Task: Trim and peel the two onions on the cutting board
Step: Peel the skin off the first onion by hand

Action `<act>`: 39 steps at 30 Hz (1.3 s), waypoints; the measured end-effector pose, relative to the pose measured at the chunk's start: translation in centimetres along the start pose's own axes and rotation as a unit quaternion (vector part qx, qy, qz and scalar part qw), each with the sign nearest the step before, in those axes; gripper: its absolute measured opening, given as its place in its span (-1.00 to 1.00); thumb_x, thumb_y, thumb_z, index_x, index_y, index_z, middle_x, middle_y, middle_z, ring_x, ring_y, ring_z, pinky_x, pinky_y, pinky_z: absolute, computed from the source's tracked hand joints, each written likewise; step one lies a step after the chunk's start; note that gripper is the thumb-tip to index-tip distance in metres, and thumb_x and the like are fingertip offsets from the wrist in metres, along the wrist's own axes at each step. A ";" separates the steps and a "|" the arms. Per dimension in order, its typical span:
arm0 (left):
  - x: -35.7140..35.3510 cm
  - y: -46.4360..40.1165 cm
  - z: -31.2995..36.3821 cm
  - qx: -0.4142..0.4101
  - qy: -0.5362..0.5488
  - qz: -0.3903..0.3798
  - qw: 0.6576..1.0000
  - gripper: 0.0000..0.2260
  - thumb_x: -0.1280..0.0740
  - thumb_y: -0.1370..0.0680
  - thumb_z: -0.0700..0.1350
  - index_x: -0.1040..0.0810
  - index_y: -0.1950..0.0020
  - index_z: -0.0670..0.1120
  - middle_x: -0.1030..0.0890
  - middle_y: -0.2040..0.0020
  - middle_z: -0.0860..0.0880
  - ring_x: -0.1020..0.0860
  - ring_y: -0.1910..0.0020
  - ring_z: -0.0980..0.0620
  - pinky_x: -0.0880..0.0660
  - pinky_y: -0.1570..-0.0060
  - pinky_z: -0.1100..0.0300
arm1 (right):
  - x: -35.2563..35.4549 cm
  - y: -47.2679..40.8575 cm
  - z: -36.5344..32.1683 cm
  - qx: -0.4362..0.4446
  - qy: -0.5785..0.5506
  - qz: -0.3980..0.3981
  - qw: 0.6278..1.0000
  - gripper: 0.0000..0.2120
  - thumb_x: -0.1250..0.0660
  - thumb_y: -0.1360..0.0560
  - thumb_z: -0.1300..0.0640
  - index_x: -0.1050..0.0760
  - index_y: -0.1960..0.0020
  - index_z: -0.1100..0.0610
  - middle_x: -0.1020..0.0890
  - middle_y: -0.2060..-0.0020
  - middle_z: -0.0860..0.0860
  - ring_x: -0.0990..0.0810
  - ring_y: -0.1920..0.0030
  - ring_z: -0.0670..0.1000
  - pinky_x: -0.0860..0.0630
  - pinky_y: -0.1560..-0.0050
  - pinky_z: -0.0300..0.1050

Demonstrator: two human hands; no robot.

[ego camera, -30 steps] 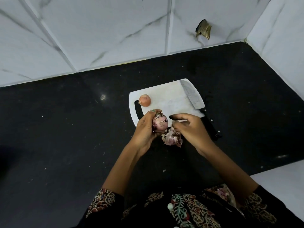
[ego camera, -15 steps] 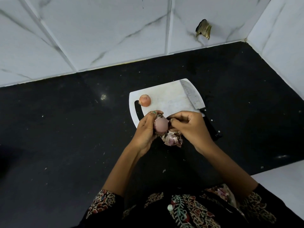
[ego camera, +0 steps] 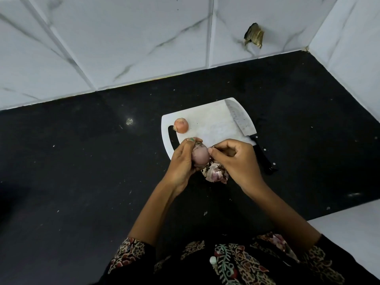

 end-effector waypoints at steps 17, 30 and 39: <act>-0.8 0.7 -1.4 0.105 0.169 -0.026 0.980 -0.72 -0.13 -0.65 -0.01 -0.48 -0.14 -0.18 -0.65 0.06 -0.18 -0.64 -0.02 -0.09 -0.57 -0.08 -0.01 | 0.1 -0.4 1.8 -0.026 0.139 -0.066 0.988 -0.77 -0.27 -0.51 0.28 -0.53 -0.12 0.07 -0.62 0.03 -0.01 -0.60 0.09 -0.08 -0.54 0.03 -0.18; -0.9 0.5 -0.2 0.051 0.093 -0.036 0.994 -0.69 -0.06 -0.66 -0.08 -0.47 -0.24 -0.22 -0.63 -0.09 -0.17 -0.63 -0.05 0.02 -0.60 0.04 0.18 | -0.4 -0.2 0.2 -0.029 0.022 -0.022 0.999 -0.79 -0.49 -0.37 0.21 -0.59 0.00 0.14 -0.70 0.16 -0.02 -0.68 0.14 -0.09 -0.62 0.05 -0.15; -1.0 0.2 -0.4 0.050 0.110 -0.033 0.992 -0.66 -0.05 -0.66 -0.05 -0.47 -0.23 -0.24 -0.65 -0.02 -0.16 -0.64 0.05 0.03 -0.61 0.09 0.19 | 0.5 -0.1 -0.9 0.012 0.049 0.031 0.998 -0.79 -0.36 -0.39 0.33 -0.61 0.16 0.04 -0.67 0.29 -0.11 -0.65 0.26 -0.15 -0.57 0.15 -0.24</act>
Point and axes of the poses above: each hand's wrist, its own y-axis away from the middle knuckle, its own x-axis out of the back of the hand, z = x × y, the point moved 10 cm from there along -y, towards the middle knuckle
